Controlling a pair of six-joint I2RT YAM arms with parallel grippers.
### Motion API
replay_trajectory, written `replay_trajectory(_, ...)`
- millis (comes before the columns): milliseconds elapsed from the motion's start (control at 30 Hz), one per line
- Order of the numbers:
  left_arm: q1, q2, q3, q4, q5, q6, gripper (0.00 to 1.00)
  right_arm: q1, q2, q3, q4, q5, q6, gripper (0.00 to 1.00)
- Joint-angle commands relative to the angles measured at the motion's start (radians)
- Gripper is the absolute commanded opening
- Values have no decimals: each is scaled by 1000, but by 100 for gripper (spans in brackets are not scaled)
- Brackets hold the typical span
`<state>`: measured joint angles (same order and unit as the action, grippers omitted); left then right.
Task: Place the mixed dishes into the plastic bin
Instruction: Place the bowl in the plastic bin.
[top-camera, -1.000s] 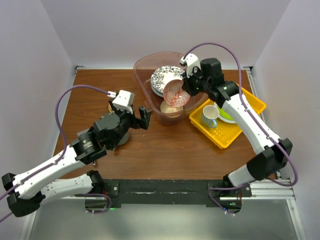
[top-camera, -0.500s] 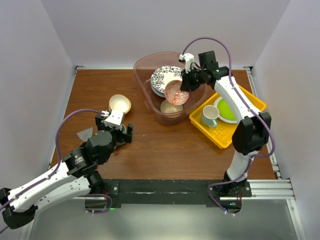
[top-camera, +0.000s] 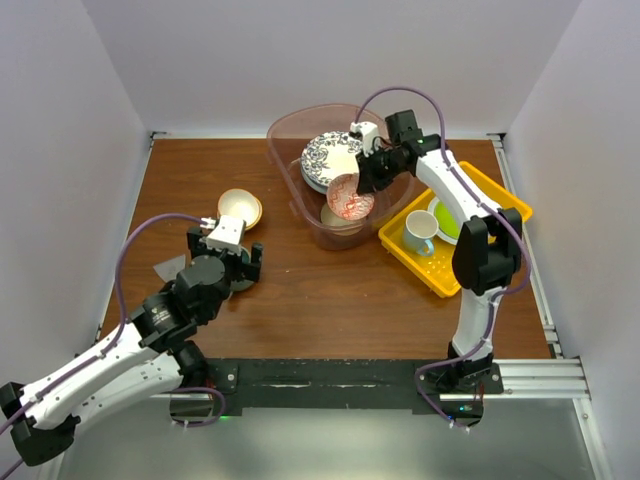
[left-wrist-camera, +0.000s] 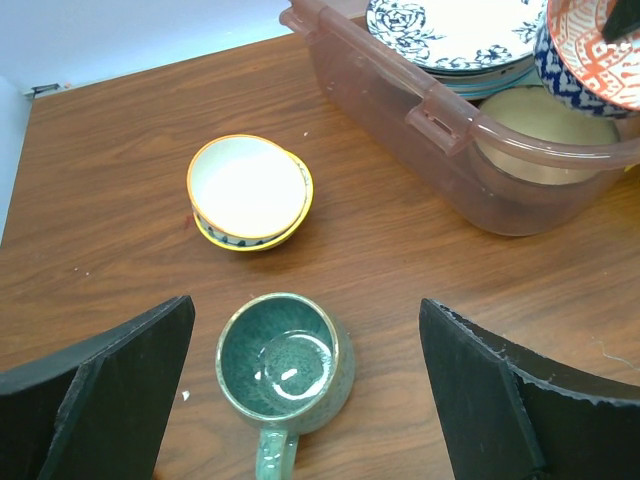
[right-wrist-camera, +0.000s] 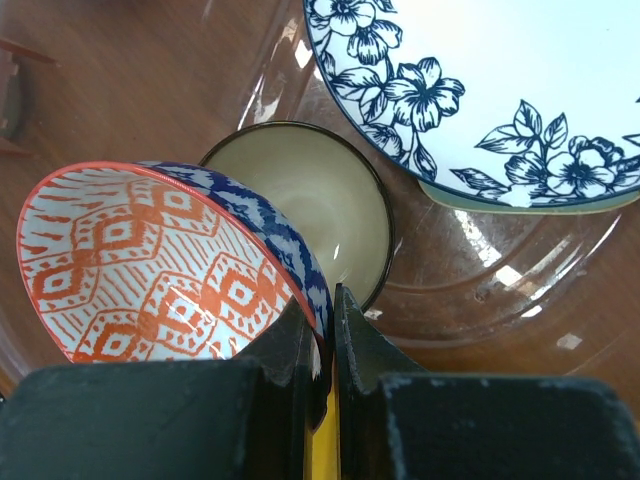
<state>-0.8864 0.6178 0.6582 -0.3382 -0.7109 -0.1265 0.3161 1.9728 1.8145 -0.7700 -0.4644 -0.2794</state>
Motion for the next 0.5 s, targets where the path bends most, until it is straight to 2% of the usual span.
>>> replay_trajectory(0,15,-15,-3,50,4,18,100,1,33,71,-8,-22,-6,0)
replay_trajectory(467,26,-26,-8,53,8,19,100,12,144,80,-34,56,-18,6)
